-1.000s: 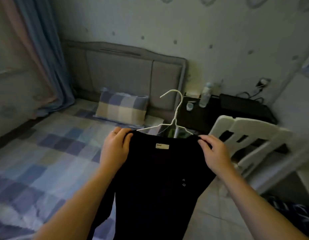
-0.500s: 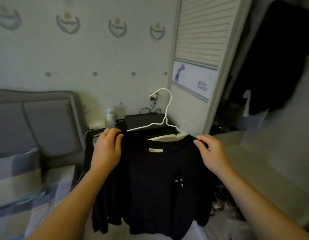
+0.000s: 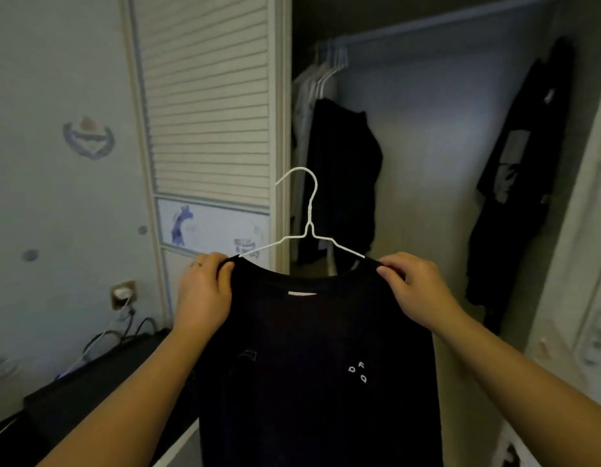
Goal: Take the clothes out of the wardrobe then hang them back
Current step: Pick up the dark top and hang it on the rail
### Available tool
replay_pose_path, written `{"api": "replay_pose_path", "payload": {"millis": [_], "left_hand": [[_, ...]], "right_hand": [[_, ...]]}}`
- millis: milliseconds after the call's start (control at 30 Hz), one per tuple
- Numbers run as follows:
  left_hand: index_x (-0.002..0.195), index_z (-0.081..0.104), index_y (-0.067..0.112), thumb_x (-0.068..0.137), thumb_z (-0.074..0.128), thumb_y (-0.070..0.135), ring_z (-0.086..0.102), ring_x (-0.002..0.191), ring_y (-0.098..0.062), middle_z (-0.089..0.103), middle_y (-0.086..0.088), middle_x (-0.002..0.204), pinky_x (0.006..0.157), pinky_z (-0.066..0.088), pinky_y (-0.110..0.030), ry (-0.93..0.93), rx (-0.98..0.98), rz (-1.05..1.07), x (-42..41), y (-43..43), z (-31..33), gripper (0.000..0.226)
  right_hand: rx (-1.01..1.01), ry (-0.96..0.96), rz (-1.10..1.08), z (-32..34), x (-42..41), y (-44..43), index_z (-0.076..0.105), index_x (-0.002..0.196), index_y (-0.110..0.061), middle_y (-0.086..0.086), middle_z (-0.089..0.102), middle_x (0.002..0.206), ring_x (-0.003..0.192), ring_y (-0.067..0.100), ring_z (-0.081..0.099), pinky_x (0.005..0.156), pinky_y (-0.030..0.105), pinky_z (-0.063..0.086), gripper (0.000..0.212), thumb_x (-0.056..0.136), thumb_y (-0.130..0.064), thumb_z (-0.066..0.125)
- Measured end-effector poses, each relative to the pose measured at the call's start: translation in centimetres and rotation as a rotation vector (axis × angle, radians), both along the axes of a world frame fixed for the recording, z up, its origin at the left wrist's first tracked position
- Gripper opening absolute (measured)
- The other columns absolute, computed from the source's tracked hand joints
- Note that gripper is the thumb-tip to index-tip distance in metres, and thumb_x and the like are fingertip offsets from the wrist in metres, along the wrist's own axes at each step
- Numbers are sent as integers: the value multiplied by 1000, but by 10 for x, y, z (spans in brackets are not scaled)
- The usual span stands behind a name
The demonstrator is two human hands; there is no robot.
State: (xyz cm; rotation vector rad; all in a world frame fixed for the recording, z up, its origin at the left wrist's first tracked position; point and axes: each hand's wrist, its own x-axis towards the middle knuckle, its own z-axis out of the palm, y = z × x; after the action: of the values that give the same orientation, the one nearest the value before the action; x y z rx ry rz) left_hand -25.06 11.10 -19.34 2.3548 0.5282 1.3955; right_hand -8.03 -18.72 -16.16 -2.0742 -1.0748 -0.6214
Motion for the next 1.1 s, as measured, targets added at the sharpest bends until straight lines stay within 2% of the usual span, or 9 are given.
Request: {"api": "replay_pose_path", "payload": {"millis": [100, 300, 433, 533, 733, 967, 1033, 1100], "left_hand": [[104, 64, 10, 101, 49, 20, 55, 91, -32, 59, -11, 96, 83, 46, -47, -13, 18, -86, 58, 11, 30, 18], [101, 62, 9, 102, 47, 19, 53, 88, -25, 58, -9, 95, 75, 39, -35, -78, 26, -304, 173, 7, 96, 18], [99, 61, 9, 102, 48, 19, 53, 82, -21, 60, -8, 91, 70, 35, -31, -128, 5, -387, 242, -2, 136, 16], [95, 55, 17, 104, 45, 23, 54, 79, -18, 58, -3, 88, 64, 34, -30, -125, 6, -436, 295, -12, 166, 15], [95, 54, 19, 103, 45, 25, 52, 78, -15, 58, -2, 91, 68, 37, -32, -160, 3, -511, 397, -29, 205, 13], [92, 56, 8, 103, 47, 21, 57, 83, -26, 60, -10, 89, 71, 39, -34, -203, -63, -679, 504, -51, 243, 20], [92, 57, 7, 104, 46, 21, 56, 82, -26, 61, -11, 89, 70, 38, -33, -217, -69, -721, 533, -58, 255, 20], [95, 57, 7, 104, 44, 21, 54, 81, -24, 60, -11, 90, 71, 37, -32, -231, -85, -766, 559, -67, 268, 21]], "right_hand": [[-18, -70, -105, 31, 20, -11, 73, 102, -15, -7, 64, 87, 83, 15, 60, 75, 26, 44, 14, 95, -19, 61], [-7, -172, -279, 98, 60, -35, 72, 99, -18, -9, 64, 86, 82, 13, 60, 77, 42, 51, 17, 96, -27, 58], [9, -208, -329, 136, 83, -49, 72, 103, -21, -10, 65, 91, 86, 10, 60, 80, 40, 52, 19, 96, -29, 56], [19, -222, -375, 158, 109, -59, 72, 105, -21, -11, 66, 94, 86, 7, 60, 82, 36, 52, 19, 96, -28, 57], [30, -220, -468, 190, 165, -72, 72, 101, -24, -12, 66, 92, 85, 5, 61, 82, 36, 53, 15, 95, -28, 59], [-46, -242, -635, 233, 213, -75, 69, 101, -26, -12, 66, 91, 86, 8, 62, 83, 33, 52, 13, 96, -30, 57], [-78, -270, -702, 245, 224, -73, 69, 102, -26, -9, 67, 92, 88, 11, 63, 87, 34, 51, 14, 96, -30, 57], [-101, -298, -763, 258, 234, -71, 68, 101, -26, -8, 68, 92, 90, 15, 63, 84, 38, 53, 13, 96, -30, 57]]}}
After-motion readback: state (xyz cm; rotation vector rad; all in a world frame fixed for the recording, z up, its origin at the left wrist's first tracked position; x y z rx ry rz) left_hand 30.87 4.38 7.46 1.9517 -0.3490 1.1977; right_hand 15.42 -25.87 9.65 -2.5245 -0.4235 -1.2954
